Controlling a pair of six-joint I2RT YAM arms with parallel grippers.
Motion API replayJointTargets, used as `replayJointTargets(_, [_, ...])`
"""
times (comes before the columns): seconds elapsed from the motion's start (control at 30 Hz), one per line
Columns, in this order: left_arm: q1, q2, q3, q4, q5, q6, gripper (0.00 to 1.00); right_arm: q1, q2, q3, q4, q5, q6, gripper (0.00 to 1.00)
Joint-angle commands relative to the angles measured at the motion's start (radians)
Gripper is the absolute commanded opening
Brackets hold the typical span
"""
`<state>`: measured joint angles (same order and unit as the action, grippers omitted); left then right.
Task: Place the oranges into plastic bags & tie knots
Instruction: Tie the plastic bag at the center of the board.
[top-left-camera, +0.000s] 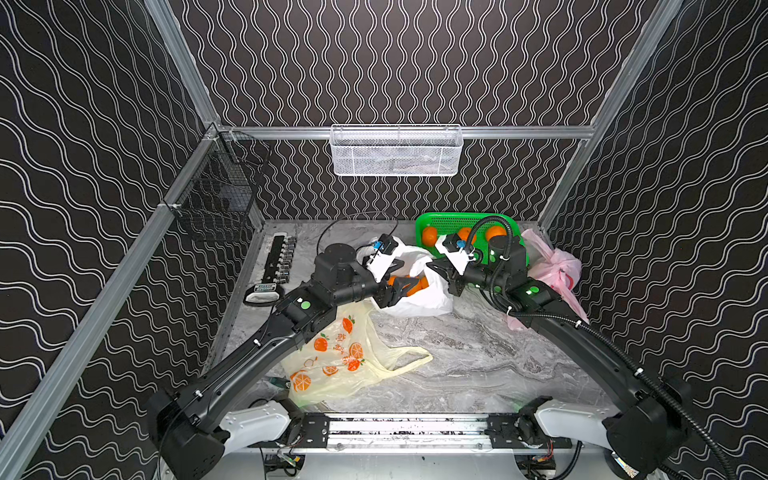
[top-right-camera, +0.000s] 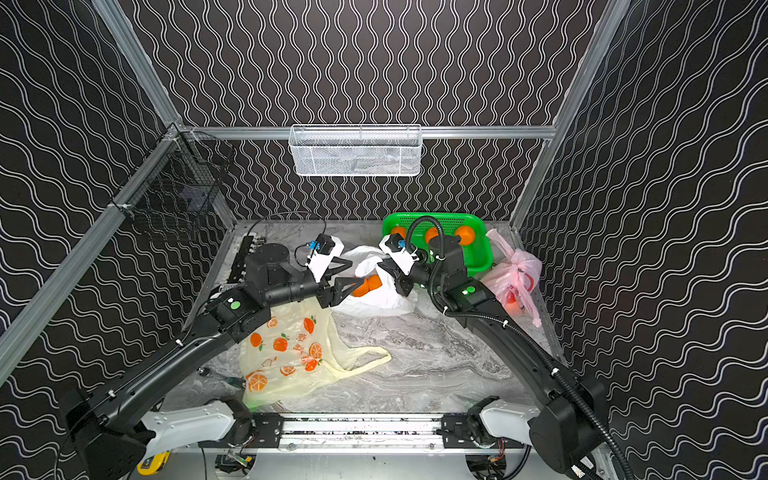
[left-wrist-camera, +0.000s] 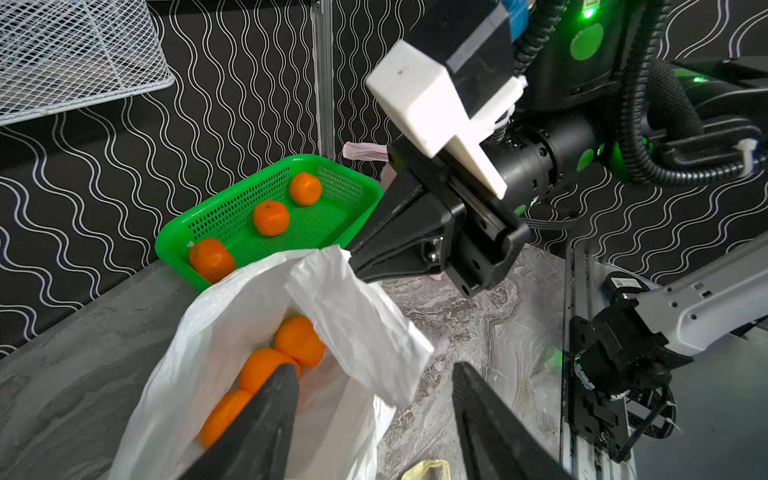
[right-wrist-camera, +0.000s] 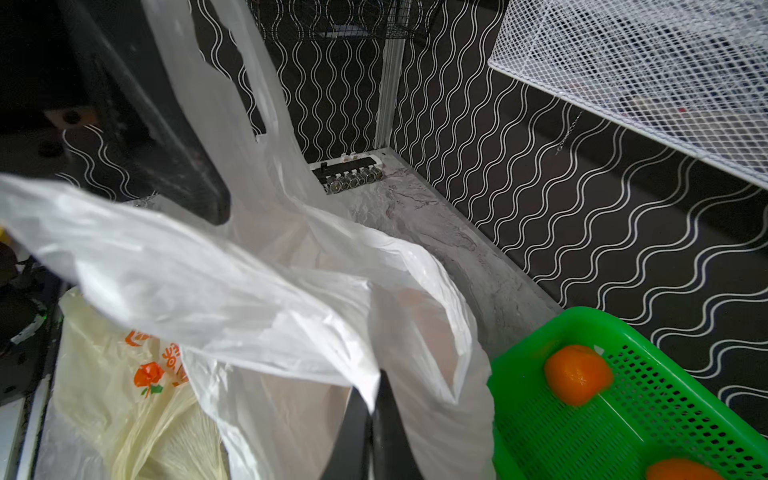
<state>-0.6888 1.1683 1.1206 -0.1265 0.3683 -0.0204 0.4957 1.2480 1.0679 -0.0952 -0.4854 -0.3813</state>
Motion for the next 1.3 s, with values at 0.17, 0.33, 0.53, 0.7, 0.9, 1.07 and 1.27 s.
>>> replayJointTargets(0.17, [-0.001, 0.008, -0.003, 0.066, -0.028, 0.001, 0.46, 0.010, -0.017, -0.007, -0.022, -0.043, -0.008, 0.00])
replayJointTargets(0.33, [-0.001, 0.018, -0.001, 0.060, -0.022, 0.008, 0.34, 0.017, -0.019, -0.001, -0.036, -0.053, -0.011, 0.00])
replayJointTargets(0.53, [0.000, 0.014, -0.011, 0.067, 0.003, 0.002, 0.17, 0.022, -0.013, 0.014, -0.063, -0.053, -0.022, 0.00])
replayJointTargets(0.7, [0.000, -0.009, -0.036, 0.082, 0.014, -0.006, 0.00, 0.023, -0.024, 0.013, -0.074, -0.040, -0.008, 0.00])
replayJointTargets(0.9, [-0.001, -0.054, -0.139, 0.183, 0.030, -0.011, 0.00, 0.022, -0.082, 0.025, -0.062, -0.005, 0.116, 0.72])
replayJointTargets(1.07, [-0.001, -0.065, -0.225, 0.328, 0.077, 0.000, 0.00, 0.015, -0.139, 0.032, 0.004, 0.047, 0.309, 0.88])
replayJointTargets(1.27, [0.001, -0.040, -0.279, 0.431, 0.218, 0.177, 0.00, 0.003, -0.060, 0.211, -0.144, 0.036, 0.390, 0.93])
